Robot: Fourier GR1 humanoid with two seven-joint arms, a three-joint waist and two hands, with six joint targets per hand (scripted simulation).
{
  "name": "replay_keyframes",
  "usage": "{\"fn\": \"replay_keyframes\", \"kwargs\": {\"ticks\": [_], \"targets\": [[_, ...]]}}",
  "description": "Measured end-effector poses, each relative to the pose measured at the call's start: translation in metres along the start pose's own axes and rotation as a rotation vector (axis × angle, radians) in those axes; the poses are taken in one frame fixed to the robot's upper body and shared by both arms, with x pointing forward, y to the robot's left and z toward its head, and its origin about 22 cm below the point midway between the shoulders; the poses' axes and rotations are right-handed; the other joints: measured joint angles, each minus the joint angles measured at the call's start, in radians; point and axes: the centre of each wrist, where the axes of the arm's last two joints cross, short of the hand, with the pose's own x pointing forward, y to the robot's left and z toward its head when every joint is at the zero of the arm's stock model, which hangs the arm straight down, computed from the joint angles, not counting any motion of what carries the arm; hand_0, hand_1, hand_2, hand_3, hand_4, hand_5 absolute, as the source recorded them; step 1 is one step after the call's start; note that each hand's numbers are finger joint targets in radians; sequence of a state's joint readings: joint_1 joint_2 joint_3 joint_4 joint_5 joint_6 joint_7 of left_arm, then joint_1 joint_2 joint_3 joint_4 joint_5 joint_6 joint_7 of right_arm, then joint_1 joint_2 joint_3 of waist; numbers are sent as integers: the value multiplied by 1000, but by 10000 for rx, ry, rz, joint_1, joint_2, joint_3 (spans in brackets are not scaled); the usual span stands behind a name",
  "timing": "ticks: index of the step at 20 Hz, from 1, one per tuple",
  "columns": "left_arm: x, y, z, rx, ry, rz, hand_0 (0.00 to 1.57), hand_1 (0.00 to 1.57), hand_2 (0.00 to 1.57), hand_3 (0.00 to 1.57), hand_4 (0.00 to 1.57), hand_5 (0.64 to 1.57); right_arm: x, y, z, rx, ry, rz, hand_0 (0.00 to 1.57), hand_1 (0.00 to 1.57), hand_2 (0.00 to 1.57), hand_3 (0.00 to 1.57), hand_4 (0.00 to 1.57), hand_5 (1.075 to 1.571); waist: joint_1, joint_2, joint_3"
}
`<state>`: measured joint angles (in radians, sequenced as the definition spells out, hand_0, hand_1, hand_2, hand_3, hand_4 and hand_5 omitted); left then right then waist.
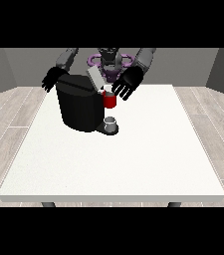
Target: Insert the coffee pod into the coffee machine and close the lid
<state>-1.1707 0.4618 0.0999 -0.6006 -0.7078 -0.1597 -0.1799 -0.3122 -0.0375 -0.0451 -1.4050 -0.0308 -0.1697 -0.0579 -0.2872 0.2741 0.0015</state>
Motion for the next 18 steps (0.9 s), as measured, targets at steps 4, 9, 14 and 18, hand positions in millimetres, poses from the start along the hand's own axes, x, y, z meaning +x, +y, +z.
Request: {"fn": "replay_keyframes", "kwargs": {"ticks": [4,9,14,18], "targets": [[2,2,0,-191,-118,-446,0,0,0,0,0,1571,-2,2,0,-92,-76,58,0,0,0,0,435,1571,68,79,9],[7,0,-2,-575,-111,-638,0,0,0,0,0,1571,-12,-8,0,-305,166,111,0,0,0,0,338,1571,191,-93,3],[2,-12,1,-917,-48,-610,0,0,0,0,0,1571,-20,-16,5,-464,540,105,0,0,0,0,424,1571,409,-526,-8],[7,-20,-1,-1247,-14,-561,0,0,0,0,0,1571,-25,-17,5,-694,857,171,0,0,0,0,392,1571,655,-928,-11]]}}
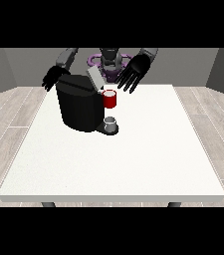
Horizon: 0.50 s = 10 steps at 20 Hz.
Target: Insert the coffee pod into the coffee machine and close the lid
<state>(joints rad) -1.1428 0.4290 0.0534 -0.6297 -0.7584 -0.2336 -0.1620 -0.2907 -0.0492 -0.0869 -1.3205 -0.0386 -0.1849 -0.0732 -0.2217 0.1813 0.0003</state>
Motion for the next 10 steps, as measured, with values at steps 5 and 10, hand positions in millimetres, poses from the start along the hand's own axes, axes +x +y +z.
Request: {"fn": "replay_keyframes", "kwargs": {"ticks": [5,10], "targets": [[-4,-20,2,-144,102,625,0,0,0,0,0,1571,-10,-2,7,-157,213,-76,0,0,0,0,387,1571,205,-419,0],[-18,-54,8,38,258,3088,0,0,0,0,249,1571,-29,-20,24,-489,841,-62,0,0,0,0,398,1571,616,-1299,-7]]}}
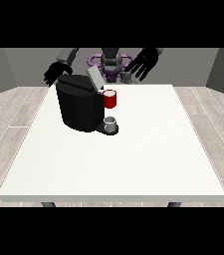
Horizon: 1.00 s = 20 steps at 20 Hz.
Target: Insert the coffee pod into the coffee machine and close the lid
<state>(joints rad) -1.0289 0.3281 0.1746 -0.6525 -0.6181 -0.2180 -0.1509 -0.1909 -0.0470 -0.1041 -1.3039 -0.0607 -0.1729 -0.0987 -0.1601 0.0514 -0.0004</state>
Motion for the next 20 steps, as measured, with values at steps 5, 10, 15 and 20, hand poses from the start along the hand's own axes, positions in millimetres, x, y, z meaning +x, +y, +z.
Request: {"fn": "replay_keyframes", "kwargs": {"ticks": [5,10,15,20], "targets": [[-34,-46,15,48,7,3191,0,0,0,0,0,1571,-18,-17,16,-447,545,-42,0,0,0,0,492,1571,676,-1014,-4],[-71,-93,43,59,602,4935,0,0,0,0,142,1571,-16,-39,24,-102,727,517,0,0,0,0,349,1571,1142,-2053,-1],[-98,-123,71,161,1270,6381,0,0,0,0,0,1571,9,-38,15,651,323,610,0,0,0,0,0,1571,1535,-2694,-2],[-103,-145,85,-11,1416,7288,0,0,0,0,0,1571,34,-31,2,1298,-142,744,0,0,0,0,0,1571,2051,-2944,-1]]}}
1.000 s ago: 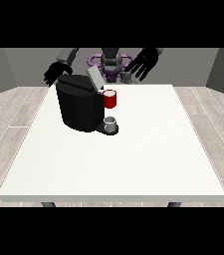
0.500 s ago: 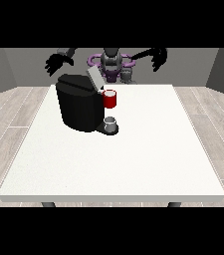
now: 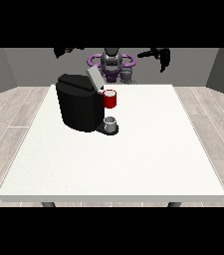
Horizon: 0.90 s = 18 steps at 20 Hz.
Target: Insert the coffee pod into the coffee machine and close the lid
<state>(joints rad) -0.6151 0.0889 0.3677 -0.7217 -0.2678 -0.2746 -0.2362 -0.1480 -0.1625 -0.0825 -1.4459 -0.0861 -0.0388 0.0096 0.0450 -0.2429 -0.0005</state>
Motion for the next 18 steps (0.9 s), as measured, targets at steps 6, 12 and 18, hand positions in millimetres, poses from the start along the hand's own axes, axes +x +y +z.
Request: {"fn": "replay_keyframes", "kwargs": {"ticks": [6,12,18], "targets": [[-11,-5,15,40,-122,831,0,0,0,0,0,1571,20,7,-12,767,-379,278,0,0,0,0,137,1571,485,175,4],[-5,-15,25,-175,-467,1108,0,0,0,0,103,1571,28,17,-24,1214,-688,610,0,0,0,0,0,1571,934,467,6],[0,-19,41,83,-656,1324,0,0,0,0,0,1571,26,22,-33,1529,-591,519,0,0,0,0,0,1571,1053,852,6]]}}
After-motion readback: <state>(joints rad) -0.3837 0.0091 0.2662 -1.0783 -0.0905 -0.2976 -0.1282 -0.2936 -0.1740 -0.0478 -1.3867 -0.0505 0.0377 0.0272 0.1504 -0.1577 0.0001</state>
